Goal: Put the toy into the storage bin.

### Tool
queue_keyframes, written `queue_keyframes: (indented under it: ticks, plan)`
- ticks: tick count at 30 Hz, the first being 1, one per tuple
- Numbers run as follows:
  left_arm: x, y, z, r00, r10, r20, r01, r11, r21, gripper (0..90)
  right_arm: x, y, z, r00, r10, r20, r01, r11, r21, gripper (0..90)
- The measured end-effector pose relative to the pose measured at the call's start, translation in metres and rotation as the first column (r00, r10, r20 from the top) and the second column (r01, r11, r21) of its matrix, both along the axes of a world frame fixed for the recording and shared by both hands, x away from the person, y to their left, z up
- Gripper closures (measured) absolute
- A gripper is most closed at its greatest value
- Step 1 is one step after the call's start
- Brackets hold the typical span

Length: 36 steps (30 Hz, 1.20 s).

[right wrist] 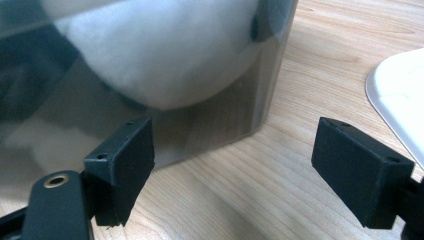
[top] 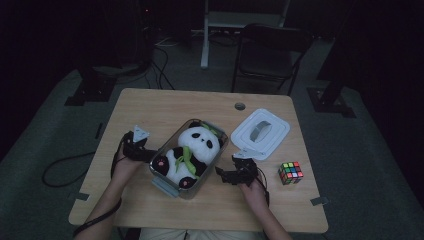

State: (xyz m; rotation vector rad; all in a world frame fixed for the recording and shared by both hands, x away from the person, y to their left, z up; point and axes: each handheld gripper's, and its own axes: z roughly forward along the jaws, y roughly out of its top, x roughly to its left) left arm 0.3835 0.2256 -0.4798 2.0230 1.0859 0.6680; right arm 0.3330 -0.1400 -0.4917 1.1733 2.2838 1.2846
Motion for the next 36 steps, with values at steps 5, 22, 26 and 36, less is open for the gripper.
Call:
queue_keyframes:
  ticks: [5,22,26,36]
  plan:
    - [-0.011,-0.009,0.001,0.9998,-0.017,-0.011,0.017,0.9994,0.029,0.7,-0.001,-0.003,0.002,0.9999,-0.01,0.01,0.01,1.0,-0.002,15.5]
    - [-0.036,-0.047,0.0,0.9961,-0.084,-0.027,0.085,0.9959,0.032,0.7,0.0,-0.027,0.002,0.9988,-0.049,0.009,0.049,0.999,-0.023,15.6]
    - [-0.038,-0.05,-0.001,0.9965,-0.079,-0.027,0.08,0.9962,0.034,0.7,0.0,-0.03,0.001,0.9984,-0.056,0.009,0.056,0.998,-0.031,15.6]
    - [-0.041,-0.049,0.003,0.9945,-0.097,-0.038,0.098,0.995,0.019,0.7,0.002,-0.033,0.006,0.998,-0.059,0.021,0.06,0.997,-0.044,15.1]
